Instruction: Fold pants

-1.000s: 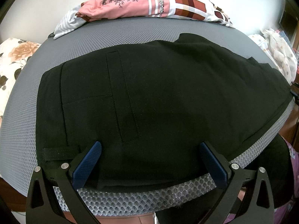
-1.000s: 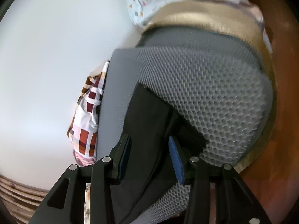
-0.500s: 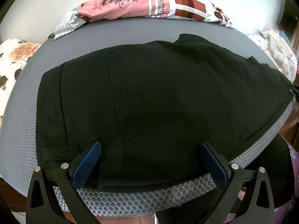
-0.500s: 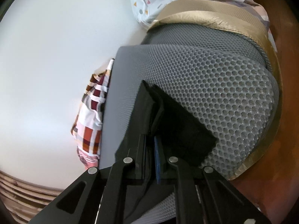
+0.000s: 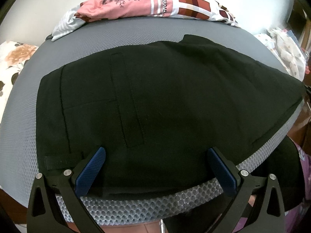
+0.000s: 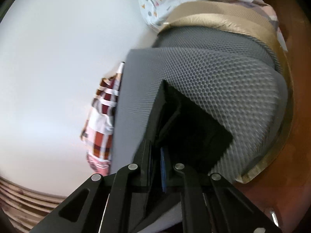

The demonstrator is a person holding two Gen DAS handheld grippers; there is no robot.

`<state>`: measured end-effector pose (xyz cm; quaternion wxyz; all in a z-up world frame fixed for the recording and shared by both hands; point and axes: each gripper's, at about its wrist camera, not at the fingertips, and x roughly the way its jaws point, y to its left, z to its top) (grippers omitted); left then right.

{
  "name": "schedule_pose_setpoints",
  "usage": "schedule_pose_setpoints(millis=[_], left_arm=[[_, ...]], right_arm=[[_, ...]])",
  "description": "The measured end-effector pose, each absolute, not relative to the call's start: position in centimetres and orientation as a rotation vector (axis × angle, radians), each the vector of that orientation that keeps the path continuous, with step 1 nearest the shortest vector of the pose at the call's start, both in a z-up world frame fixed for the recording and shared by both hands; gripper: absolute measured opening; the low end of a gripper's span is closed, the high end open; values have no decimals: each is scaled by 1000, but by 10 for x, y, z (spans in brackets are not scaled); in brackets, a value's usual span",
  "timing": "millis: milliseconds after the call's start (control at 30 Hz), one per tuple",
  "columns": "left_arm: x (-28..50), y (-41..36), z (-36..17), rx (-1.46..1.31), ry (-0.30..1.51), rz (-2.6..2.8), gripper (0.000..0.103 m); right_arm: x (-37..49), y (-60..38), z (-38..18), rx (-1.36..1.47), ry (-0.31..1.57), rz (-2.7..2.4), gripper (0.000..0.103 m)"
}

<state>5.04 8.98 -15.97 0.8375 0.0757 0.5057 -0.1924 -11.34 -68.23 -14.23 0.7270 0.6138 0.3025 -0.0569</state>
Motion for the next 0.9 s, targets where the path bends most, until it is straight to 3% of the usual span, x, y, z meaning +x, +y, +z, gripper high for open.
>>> schedule_pose_setpoints(millis=[300, 467, 600, 633, 900], left_arm=[[54, 93, -161, 175, 1071, -430, 103], [53, 91, -162, 176, 1063, -421, 103], [53, 91, -162, 177, 1062, -416, 103], [53, 91, -162, 177, 1062, -417, 103], [52, 92, -163, 173, 1054, -412, 103]], right_arm=[[-130, -685, -180, 1402, 746, -176, 7], [-139, -693, -175, 1422, 717, -184, 16], [-162, -718, -160, 1386, 639, -270, 42], [-162, -721, -161, 1400, 641, -261, 45], [-138, -709, -171, 1378, 664, -197, 44]])
